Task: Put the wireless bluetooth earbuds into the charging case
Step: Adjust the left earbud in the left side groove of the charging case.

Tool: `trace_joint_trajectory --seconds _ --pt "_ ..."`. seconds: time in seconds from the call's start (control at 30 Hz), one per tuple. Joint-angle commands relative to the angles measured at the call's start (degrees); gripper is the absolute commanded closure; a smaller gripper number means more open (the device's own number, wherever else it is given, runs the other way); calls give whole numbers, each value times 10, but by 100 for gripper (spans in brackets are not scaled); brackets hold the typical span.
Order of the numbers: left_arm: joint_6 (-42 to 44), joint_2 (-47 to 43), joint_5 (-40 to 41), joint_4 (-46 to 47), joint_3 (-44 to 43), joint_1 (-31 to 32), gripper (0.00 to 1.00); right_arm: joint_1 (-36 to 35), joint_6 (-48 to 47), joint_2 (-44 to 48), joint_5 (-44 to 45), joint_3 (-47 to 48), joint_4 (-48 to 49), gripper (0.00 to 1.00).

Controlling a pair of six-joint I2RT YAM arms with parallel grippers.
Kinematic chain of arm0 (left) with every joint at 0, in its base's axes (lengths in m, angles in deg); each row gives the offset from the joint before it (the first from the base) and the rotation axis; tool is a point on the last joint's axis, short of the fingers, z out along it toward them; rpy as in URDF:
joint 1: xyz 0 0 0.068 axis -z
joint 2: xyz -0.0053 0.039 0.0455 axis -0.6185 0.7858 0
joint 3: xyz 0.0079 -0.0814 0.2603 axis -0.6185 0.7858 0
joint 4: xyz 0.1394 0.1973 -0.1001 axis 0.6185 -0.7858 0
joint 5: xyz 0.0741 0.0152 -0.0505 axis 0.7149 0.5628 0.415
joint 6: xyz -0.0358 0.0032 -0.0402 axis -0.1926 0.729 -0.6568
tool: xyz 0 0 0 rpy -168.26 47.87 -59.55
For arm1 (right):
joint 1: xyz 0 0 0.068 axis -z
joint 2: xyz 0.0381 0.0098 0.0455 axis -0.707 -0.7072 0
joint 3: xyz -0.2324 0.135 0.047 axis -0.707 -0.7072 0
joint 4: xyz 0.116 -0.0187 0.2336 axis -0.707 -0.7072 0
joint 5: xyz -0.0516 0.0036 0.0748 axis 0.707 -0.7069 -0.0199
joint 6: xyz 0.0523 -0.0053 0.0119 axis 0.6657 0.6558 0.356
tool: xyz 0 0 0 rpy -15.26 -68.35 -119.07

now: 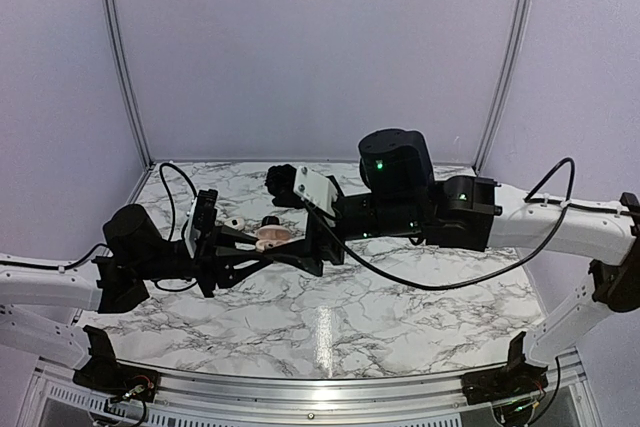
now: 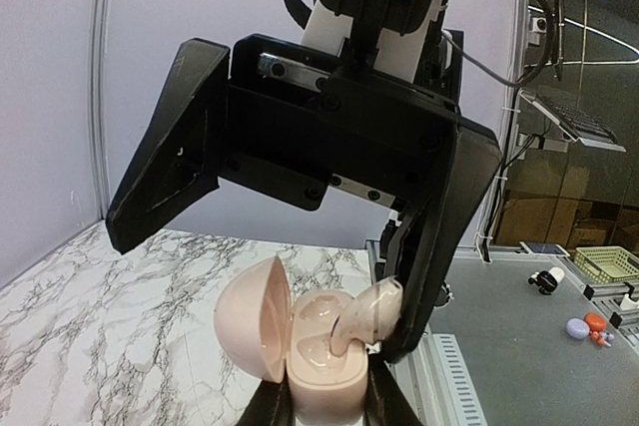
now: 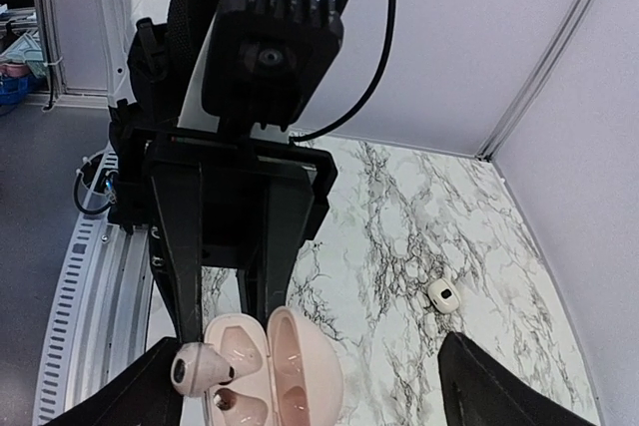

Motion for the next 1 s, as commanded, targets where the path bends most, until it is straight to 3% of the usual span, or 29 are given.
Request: trace_joint_trajectory --seconds 0.0,0.97 --pt "8 2 -11 24 -16 -2 100 3 10 -10 -2 30 -1 13" --pt "33 -3 -22 23 -8 0 100 21 39 -72 -46 64 -2 14"
